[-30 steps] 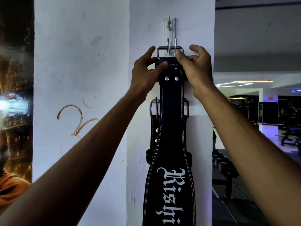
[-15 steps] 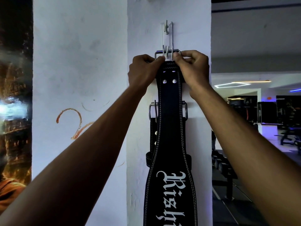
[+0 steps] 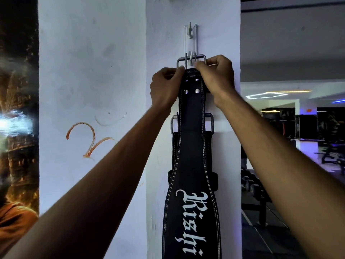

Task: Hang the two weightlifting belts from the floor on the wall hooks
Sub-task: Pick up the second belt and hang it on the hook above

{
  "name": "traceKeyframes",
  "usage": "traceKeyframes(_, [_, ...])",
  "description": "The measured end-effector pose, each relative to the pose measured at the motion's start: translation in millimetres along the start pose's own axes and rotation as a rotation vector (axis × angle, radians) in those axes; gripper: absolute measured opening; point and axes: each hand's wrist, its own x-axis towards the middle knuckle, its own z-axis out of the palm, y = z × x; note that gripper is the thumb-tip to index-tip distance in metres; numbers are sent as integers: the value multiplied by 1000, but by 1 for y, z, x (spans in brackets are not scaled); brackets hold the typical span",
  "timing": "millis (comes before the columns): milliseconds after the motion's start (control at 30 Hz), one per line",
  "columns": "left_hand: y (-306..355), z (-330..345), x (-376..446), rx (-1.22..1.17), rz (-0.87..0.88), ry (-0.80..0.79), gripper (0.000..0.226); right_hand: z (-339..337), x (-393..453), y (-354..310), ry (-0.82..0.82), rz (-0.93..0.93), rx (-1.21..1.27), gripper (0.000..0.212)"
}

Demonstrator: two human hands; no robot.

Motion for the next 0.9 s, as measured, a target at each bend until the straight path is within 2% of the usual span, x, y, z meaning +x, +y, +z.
traceKeyframes(133, [-17,-15,-39,-19,21,-24,52,-12,-43,29,-21,-96,114,45])
traceKeyframes(200, [-27,-24,-61,-26,23,-85,41,-23,-69,47,14,-100,99,42])
traceKeyframes(300, [-39,-36,-84,50,11,-144,20,-38,-93,67,-9,-101,114,25])
traceKeyframes(500, [-49,-54,-103,3,-92,-205,13,-50,-115,67,-100,-103,37,24])
traceKeyframes(667, [-55,-65,-127,211,-55,-136,2,-56,-135,67,-134,-92,-116,24])
traceKeyframes(767, [-51,-77,-148,277,-32,-106,1,-64,-157,64,-99,-86,-155,18])
traceKeyframes(900, [-34,-96,-182,375,60,-95,7,-77,-194,48,-72,-183,-345,17])
